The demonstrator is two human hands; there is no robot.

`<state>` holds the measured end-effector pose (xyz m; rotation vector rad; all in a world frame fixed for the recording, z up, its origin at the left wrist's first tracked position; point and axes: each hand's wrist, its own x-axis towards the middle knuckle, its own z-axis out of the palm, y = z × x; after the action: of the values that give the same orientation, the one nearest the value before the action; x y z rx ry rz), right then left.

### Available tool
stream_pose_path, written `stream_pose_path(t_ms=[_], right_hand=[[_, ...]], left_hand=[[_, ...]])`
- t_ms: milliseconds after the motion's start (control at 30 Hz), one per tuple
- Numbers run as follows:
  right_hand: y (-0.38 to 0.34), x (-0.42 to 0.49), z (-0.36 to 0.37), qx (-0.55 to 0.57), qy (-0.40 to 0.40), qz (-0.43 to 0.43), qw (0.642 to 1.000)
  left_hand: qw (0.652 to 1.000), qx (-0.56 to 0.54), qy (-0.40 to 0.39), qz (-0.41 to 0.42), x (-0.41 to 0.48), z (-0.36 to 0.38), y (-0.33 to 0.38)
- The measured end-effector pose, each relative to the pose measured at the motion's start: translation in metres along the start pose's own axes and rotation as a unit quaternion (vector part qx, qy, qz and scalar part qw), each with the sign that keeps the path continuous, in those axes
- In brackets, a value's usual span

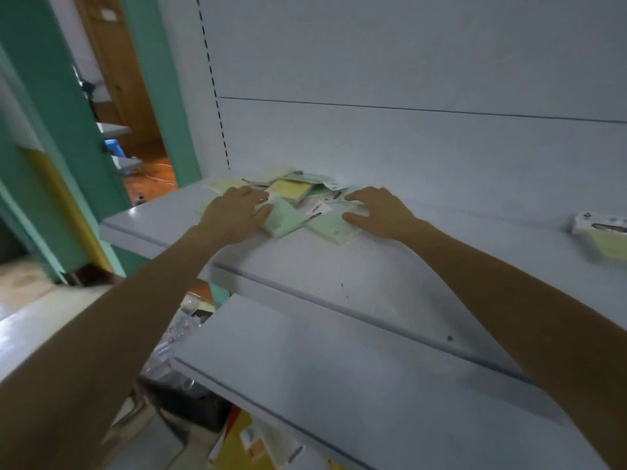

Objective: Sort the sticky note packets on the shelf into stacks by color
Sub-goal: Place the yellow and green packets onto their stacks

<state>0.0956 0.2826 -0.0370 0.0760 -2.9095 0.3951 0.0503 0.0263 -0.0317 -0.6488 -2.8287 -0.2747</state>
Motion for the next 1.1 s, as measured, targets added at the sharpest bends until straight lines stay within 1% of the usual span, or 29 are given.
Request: stream_pose_path(t_ms=[67, 133, 200, 300, 367, 467, 567, 667, 833, 933, 1000, 1100], right_hand=[[0.000, 0.022, 0.006, 0.004, 0.000, 0.007, 1.000], [0.007, 0.044, 0.009, 0.012, 0.018, 0.032, 0.999], [0.019, 0.063, 0.008, 0.008, 0.033, 0.076, 0.997], [0.035, 0.080, 0.010, -0.009, 0.035, 0.149, 0.988], [0.040, 0.086, 0.015, -0.026, 0.022, 0.177, 0.984], [0.042, 0.086, 0.022, 0.004, 0.009, 0.202, 0.979], [0.040, 0.084, 0.024, 0.035, 0.017, 0.223, 0.974], [0.034, 0.081, 0.025, 0.082, 0.038, 0.221, 0.971], [0.028, 0.079, 0.020, 0.160, 0.070, 0.210, 0.962], [0.027, 0.076, 0.019, 0.190, 0.080, 0.244, 0.948], [0.028, 0.070, 0.017, 0.234, 0.071, 0.262, 0.934], [0.030, 0.063, 0.012, 0.265, 0.021, 0.290, 0.919]], left_hand=[[1.000, 0.000, -0.006, -0.012, 0.016, 0.003, -0.013], [1.000, -0.013, -0.006, -0.015, 0.036, 0.004, -0.022], [1.000, -0.027, 0.000, -0.008, 0.058, 0.006, -0.028], [0.999, -0.047, 0.002, -0.011, 0.088, 0.010, -0.030], [0.999, -0.041, -0.021, -0.018, 0.103, 0.015, -0.026], [0.997, -0.029, -0.074, -0.025, 0.119, 0.021, -0.019], [0.991, -0.073, -0.112, -0.020, 0.131, 0.020, -0.021], [0.984, -0.112, -0.138, -0.004, 0.137, 0.020, -0.026], [0.967, -0.217, -0.130, 0.029, 0.148, 0.021, -0.035], [0.955, -0.268, -0.111, 0.062, 0.152, 0.018, -0.035], [0.951, -0.285, -0.097, 0.074, 0.153, 0.016, -0.034], [0.954, -0.277, -0.052, 0.099, 0.155, 0.012, -0.033]])
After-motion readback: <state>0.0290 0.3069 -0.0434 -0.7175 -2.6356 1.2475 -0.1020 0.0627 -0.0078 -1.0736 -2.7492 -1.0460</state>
